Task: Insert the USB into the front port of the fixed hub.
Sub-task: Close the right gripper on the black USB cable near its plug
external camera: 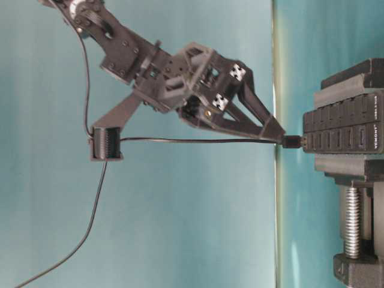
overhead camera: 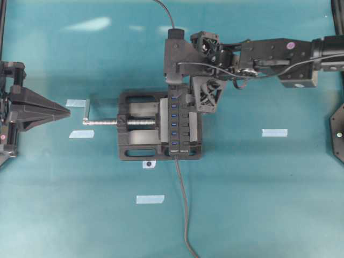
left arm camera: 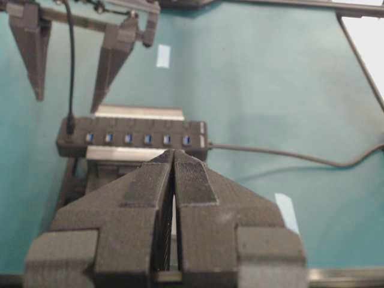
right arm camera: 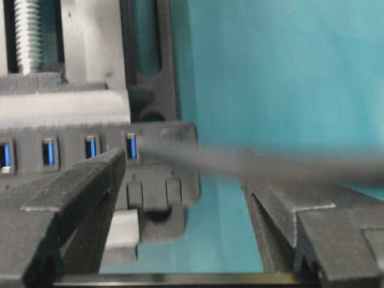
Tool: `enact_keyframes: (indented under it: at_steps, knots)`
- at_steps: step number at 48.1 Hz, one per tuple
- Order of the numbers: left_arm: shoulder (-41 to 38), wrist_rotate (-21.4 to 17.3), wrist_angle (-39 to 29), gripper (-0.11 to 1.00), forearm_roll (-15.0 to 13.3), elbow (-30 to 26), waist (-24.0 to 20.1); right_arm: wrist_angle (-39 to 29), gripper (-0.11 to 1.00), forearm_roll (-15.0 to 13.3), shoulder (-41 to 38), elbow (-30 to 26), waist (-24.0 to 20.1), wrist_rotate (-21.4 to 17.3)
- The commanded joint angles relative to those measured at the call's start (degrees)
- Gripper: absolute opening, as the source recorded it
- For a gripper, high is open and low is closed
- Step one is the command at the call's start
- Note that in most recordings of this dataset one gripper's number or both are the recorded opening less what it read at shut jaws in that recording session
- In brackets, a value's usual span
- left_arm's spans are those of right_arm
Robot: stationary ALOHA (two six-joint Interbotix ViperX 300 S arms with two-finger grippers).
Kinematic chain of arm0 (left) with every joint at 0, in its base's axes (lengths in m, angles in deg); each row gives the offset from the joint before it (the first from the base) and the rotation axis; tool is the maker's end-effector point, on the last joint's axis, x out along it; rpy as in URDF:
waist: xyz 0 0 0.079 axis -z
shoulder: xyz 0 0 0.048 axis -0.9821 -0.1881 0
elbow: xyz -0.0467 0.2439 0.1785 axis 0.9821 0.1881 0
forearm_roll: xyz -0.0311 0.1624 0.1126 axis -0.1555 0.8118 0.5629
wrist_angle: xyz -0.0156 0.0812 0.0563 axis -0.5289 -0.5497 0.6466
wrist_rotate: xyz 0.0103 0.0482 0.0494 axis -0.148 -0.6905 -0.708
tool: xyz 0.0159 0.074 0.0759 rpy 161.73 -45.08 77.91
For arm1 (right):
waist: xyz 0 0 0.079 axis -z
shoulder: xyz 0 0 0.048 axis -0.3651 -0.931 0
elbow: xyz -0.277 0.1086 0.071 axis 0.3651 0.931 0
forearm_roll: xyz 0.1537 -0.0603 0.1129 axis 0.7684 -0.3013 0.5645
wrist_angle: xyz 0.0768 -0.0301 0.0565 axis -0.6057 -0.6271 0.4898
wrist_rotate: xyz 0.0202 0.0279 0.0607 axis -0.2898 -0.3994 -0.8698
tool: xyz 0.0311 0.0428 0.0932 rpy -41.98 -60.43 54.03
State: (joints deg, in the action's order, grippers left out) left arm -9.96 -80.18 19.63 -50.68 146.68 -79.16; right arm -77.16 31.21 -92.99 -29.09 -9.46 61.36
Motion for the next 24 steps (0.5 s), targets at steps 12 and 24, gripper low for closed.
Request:
enact_keyframes:
  at_steps: [12, 24]
  knots:
    - [-0.09, 0.09, 0.26, 0.00, 0.18, -0.70, 0.00, 2.29, 0.77, 0.09, -1.23, -0.88, -0.26, -0.09]
    - [-0.09, 0.09, 0.26, 0.00, 0.18, -0.62, 0.09, 2.99, 0.76, 0.09, -1.58, -0.88, -0.26, -0.18]
